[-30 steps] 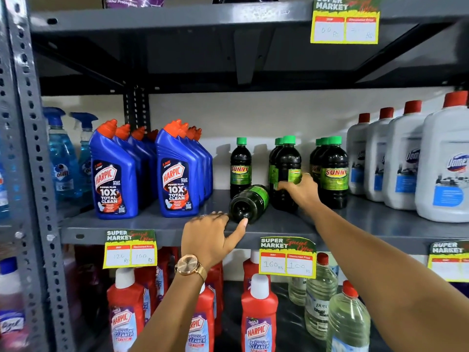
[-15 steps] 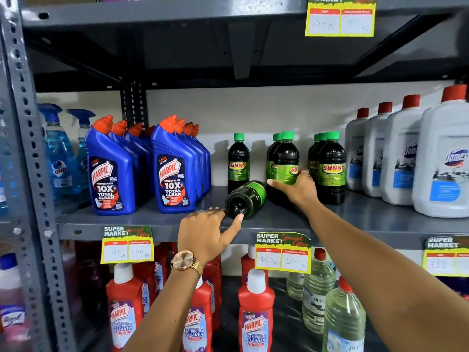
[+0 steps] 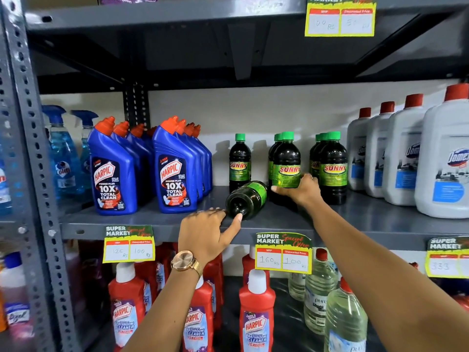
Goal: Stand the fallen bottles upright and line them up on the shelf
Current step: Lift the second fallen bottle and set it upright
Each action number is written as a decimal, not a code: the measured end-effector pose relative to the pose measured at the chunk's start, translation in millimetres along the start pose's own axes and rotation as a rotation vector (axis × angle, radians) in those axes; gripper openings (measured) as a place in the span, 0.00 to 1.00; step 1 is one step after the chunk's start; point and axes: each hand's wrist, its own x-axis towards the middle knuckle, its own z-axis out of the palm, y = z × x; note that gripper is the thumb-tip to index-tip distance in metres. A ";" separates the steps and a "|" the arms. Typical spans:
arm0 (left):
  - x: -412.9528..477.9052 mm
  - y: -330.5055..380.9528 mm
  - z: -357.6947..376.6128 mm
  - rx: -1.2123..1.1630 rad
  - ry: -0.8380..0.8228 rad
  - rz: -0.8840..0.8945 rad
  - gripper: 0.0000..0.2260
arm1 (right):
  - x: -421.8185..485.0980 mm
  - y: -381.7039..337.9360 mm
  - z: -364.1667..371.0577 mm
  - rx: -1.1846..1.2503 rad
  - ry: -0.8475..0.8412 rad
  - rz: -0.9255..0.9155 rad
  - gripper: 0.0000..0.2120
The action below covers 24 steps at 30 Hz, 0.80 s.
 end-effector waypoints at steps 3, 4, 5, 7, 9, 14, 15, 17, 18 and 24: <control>0.1 -0.1 0.5 -0.005 0.002 -0.006 0.27 | 2.0 3.1 -1.3 0.111 -0.066 -0.011 0.35; 0.3 0.2 0.2 -0.003 0.002 -0.006 0.26 | 2.4 4.8 -2.0 0.085 -0.066 -0.017 0.32; 0.4 0.7 0.2 -0.003 0.004 -0.004 0.26 | 2.4 5.3 -2.8 0.067 -0.054 -0.016 0.31; 0.3 0.5 0.8 0.001 0.006 0.001 0.25 | 2.7 3.5 -3.0 0.057 -0.031 -0.009 0.33; 0.6 -0.1 1.2 0.004 0.006 0.008 0.25 | 2.7 1.2 -2.1 0.040 -0.020 -0.010 0.35; 0.8 -0.4 -0.6 0.005 0.007 0.016 0.25 | 1.4 -1.3 -0.3 -0.020 -0.022 -0.005 0.40; 0.7 -0.2 -1.2 0.005 0.006 0.017 0.25 | -0.2 -1.4 -0.3 -0.051 -0.002 -0.005 0.43; 0.7 -0.4 -2.4 0.015 -0.005 0.010 0.27 | -8.8 -5.8 -5.2 -0.108 0.119 -0.027 0.48; 0.8 -1.2 -3.1 0.025 -0.011 0.007 0.28 | -14.7 -10.2 -9.4 -0.121 0.214 -0.072 0.44; 1.0 -11.6 -8.1 0.045 -0.035 0.126 0.33 | -38.8 -57.5 -15.0 -0.137 -0.024 0.011 0.43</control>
